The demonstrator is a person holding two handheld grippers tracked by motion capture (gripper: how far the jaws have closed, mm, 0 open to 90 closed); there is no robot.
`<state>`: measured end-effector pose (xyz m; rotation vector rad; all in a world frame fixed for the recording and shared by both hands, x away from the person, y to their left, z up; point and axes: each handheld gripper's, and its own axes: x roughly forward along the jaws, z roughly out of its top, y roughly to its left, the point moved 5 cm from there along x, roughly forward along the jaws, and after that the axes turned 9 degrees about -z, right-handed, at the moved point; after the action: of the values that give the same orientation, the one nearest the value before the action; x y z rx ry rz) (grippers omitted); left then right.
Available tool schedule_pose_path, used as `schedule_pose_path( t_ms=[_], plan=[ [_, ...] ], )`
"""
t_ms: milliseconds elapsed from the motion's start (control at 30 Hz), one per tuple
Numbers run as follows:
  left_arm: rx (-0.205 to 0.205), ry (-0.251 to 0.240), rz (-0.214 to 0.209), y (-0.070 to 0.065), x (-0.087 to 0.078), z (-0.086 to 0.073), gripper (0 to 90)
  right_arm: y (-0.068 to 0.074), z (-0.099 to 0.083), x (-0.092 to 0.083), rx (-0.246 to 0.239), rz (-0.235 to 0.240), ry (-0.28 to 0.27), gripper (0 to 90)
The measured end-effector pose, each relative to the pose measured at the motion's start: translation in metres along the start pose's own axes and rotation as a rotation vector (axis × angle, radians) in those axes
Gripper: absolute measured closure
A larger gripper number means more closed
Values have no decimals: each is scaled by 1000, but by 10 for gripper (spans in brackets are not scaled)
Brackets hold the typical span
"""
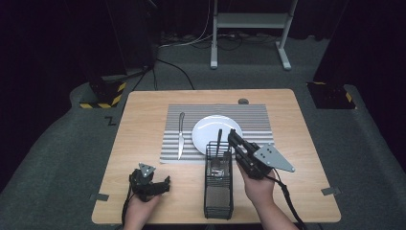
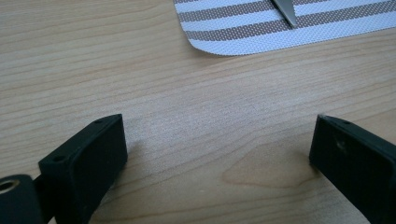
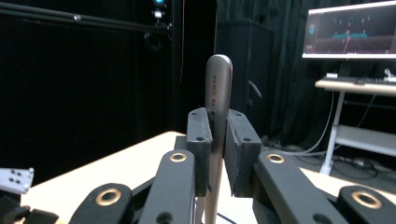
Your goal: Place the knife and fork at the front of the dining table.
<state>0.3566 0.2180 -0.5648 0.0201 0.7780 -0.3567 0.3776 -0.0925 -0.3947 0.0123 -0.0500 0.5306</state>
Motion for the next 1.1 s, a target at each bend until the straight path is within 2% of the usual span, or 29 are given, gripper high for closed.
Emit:
schedule_pose_path(
  t_ms=[200, 467, 600, 767, 833, 867, 967, 1000, 1100],
  plan=[
    [0, 0, 0, 0, 0, 0, 43, 3, 17, 0, 0, -1, -43, 820],
    [-1, -1, -1, 0, 0, 0, 43, 4, 25, 8, 3, 2, -55, 822],
    [0, -1, 0, 0, 0, 0, 43, 3, 34, 7, 6, -3, -77, 823],
    [0, -1, 0, 0, 0, 0, 43, -7, 50, 2, 17, -19, -106, 825],
    [0, -1, 0, 0, 0, 0, 43, -15, 59, -1, 21, -33, -119, 827],
    [0, -1, 0, 0, 0, 0, 43, -15, 59, -1, 21, -33, -119, 827],
    [0, 0, 0, 0, 0, 0, 43, -30, 67, -5, 14, -65, -130, 828],
    [0, 0, 0, 0, 0, 0, 43, -30, 67, -5, 14, -65, -130, 828],
    [0, 0, 0, 0, 0, 0, 43, -42, 67, -8, 2, -92, -124, 831]
  ],
)
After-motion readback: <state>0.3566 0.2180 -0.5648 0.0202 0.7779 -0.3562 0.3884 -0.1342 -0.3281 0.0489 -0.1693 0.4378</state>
